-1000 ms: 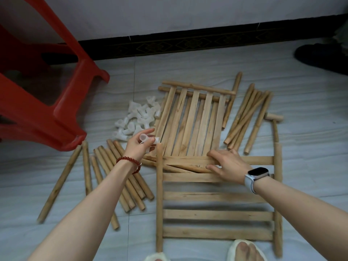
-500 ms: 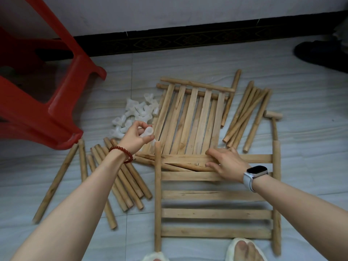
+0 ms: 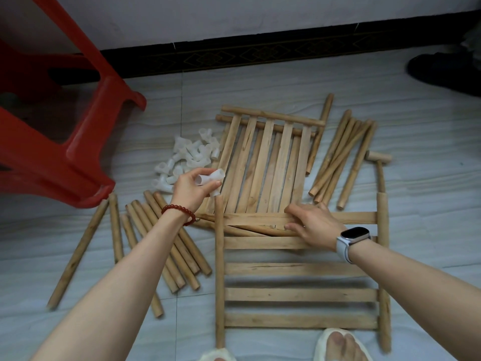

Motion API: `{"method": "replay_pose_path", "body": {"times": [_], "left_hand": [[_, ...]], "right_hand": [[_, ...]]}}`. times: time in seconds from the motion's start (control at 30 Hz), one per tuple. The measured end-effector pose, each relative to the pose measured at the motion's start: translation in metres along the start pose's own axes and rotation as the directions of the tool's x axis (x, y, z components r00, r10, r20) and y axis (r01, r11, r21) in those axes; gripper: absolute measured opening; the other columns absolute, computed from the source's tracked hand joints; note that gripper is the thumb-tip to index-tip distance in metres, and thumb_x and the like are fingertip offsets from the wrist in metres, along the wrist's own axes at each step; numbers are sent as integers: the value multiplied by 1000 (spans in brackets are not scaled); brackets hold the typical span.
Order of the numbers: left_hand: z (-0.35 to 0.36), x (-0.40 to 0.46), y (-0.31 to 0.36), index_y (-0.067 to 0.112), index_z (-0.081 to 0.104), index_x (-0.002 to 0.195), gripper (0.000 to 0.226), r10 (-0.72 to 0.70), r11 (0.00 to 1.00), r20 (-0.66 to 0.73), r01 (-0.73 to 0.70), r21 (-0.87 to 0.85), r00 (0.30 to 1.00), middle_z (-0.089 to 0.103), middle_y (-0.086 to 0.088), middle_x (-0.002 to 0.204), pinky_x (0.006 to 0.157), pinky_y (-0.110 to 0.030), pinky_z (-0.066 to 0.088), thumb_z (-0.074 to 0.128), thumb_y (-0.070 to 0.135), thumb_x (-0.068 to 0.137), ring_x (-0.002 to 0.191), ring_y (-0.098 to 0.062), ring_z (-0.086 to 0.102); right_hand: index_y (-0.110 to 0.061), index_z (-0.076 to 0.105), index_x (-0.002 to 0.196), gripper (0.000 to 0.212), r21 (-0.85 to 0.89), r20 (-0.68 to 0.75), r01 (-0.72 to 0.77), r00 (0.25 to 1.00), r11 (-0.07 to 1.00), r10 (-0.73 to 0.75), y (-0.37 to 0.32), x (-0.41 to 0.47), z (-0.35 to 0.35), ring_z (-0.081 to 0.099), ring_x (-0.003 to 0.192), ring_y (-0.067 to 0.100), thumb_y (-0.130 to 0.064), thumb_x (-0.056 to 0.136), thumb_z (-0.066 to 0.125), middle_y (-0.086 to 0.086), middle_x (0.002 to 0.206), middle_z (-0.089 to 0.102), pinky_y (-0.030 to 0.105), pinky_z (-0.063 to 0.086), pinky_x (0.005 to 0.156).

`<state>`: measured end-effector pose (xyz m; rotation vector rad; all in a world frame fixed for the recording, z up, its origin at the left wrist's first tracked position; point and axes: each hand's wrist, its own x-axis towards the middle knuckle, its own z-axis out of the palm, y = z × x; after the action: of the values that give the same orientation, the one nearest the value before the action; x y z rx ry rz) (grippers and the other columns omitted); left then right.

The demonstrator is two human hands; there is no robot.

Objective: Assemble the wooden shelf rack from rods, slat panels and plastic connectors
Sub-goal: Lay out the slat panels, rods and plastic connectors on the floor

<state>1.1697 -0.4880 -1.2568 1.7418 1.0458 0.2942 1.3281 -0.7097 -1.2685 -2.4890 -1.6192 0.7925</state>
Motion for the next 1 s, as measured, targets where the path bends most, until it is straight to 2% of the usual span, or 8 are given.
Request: {"method": "replay_pose_path", "body": {"times": [0.1, 0.2, 0.33, 0.47, 0.67, 0.83, 0.93, 1.0], "left_hand": [[1, -1, 1, 21, 60, 101, 22, 60, 992, -16, -58, 108, 998, 56, 5, 106, 91, -26, 45, 70, 19, 81, 111, -16, 51], [4, -1, 5, 19, 55, 93, 21, 110, 984, -24, -105, 144, 994, 56, 2, 101, 69, -2, 36, 71, 16, 80, 95, -13, 50], [11, 2, 3, 32, 54, 79, 23, 106, 989, 11, -107, 105, 994, 60, -8, 95, 74, -31, 53, 73, 20, 78, 84, -25, 61], [12, -2, 4, 24, 58, 87, 17, 138, 985, 94, -147, 87, 986, 57, 2, 87, 63, -12, 46, 70, 13, 80, 76, -10, 55], [5, -16, -11, 30, 59, 99, 27, 143, 989, 153, -146, 12, 978, 62, 9, 101, 76, -11, 47, 60, 6, 87, 87, -5, 60], [13, -23, -16, 28, 58, 106, 29, 130, 991, 101, -131, 8, 986, 63, 7, 99, 82, -29, 50, 57, 5, 88, 89, -19, 65], [17, -29, -15, 32, 58, 105, 28, 101, 994, 70, -104, 45, 992, 67, -11, 89, 76, -40, 51, 57, 9, 89, 81, -30, 64], [15, -29, -15, 34, 57, 105, 30, 74, 993, 85, -81, 84, 994, 67, -13, 90, 78, -42, 51, 57, 9, 89, 84, -30, 64]], "right_hand": [[-21, 46, 116, 24, -3, 13, -2, 1000, 1000, 2, 0, 1, 0, 50, 105, 22, -36, 97, 43, 2, 106, 57, 35, 26, 96], [-21, 46, 116, 24, -5, 21, -7, 1000, 1000, 7, 0, 2, 1, 50, 105, 22, -36, 98, 42, 3, 107, 57, 36, 26, 98], [-21, 46, 119, 26, 1, 22, -9, 1000, 1000, 9, 0, 3, 1, 49, 105, 22, -35, 98, 42, 3, 108, 57, 35, 26, 97], [-20, 46, 119, 26, -3, 25, -13, 1000, 1000, 13, 1, 4, 1, 49, 105, 22, -36, 98, 42, 3, 108, 57, 35, 25, 95], [-19, 46, 117, 25, -4, 36, -17, 999, 1000, 18, -1, 6, 3, 50, 106, 24, -35, 97, 43, 4, 108, 57, 35, 26, 91], [-18, 47, 115, 24, 20, 44, -28, 999, 999, 27, -1, 7, 3, 50, 106, 24, -33, 97, 44, 4, 107, 58, 34, 27, 88], [-18, 47, 117, 25, 28, 61, -34, 998, 999, 32, -1, 7, 1, 50, 106, 24, -33, 97, 45, 5, 108, 58, 34, 27, 88], [-18, 46, 118, 27, 24, 78, -47, 996, 999, 45, -1, 6, 1, 50, 107, 25, -33, 97, 45, 5, 110, 58, 35, 29, 91]]}}
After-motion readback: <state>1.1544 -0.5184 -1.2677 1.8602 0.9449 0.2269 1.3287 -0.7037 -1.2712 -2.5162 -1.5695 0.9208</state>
